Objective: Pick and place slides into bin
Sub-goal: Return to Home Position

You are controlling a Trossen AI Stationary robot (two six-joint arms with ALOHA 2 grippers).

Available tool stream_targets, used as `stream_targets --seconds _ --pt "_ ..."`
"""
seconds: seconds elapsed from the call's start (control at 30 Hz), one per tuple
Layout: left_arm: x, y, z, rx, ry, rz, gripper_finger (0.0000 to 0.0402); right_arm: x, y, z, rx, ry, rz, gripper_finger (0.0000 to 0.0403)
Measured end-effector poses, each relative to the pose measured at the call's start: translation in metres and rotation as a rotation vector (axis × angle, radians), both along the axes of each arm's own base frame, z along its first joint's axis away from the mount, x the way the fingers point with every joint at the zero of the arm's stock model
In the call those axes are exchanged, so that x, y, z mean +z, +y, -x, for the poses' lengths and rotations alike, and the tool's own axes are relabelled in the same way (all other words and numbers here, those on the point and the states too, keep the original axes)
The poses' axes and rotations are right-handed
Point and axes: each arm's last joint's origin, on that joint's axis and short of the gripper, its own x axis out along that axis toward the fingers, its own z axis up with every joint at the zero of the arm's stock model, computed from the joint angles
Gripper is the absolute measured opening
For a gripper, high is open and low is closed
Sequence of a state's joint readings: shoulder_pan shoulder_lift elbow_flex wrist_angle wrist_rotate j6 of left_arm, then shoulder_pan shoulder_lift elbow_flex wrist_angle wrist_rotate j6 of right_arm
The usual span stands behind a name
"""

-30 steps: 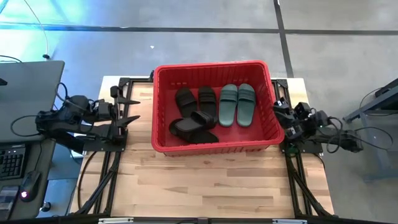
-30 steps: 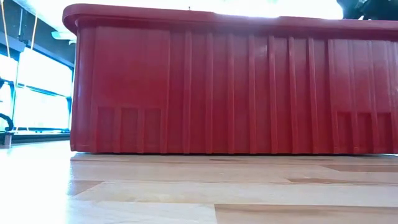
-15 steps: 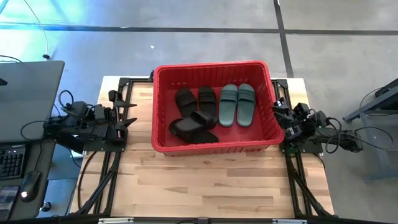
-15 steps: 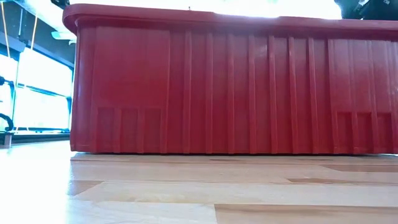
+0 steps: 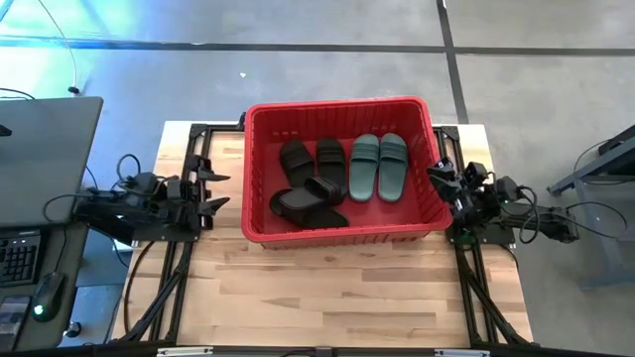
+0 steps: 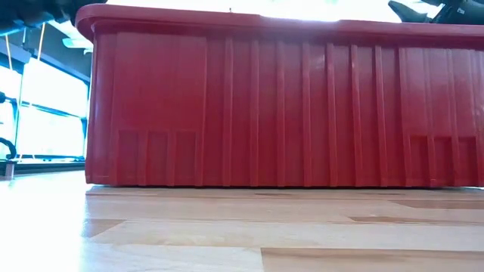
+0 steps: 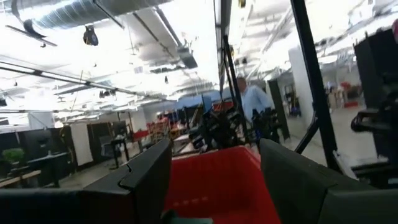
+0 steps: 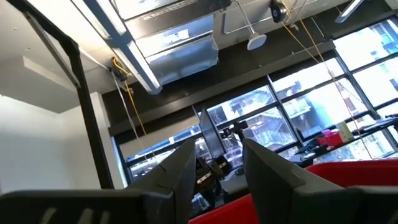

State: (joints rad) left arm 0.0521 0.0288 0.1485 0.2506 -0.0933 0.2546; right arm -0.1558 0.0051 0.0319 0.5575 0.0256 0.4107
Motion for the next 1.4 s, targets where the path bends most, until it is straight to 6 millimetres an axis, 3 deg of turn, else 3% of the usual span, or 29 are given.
stream_targets --seconds 0.4,0.83,1.03,1.23,1.4 --pt "-0.027 0.0 -0.008 -0.029 -0.01 0.047 0.0227 -0.004 0.0 -0.002 0.003 0.045 -0.008 0.0122" --pt "-0.034 -0.001 -0.011 -0.082 0.018 0.049 0.0227 -0.009 -0.001 -0.005 0.008 0.105 -0.024 0.0122" --pt "-0.043 -0.001 -0.013 -0.084 0.117 0.072 0.0227 -0.014 -0.001 -0.008 0.008 0.167 -0.034 0.0122" --pt "-0.047 -0.001 -0.014 -0.08 0.155 0.065 0.0227 -0.014 -0.001 -0.008 0.07 0.159 -0.155 0.0122" --pt "-0.051 -0.001 -0.015 -0.077 0.176 0.058 0.0227 -0.015 -0.001 -0.008 0.066 0.161 -0.142 0.0122"
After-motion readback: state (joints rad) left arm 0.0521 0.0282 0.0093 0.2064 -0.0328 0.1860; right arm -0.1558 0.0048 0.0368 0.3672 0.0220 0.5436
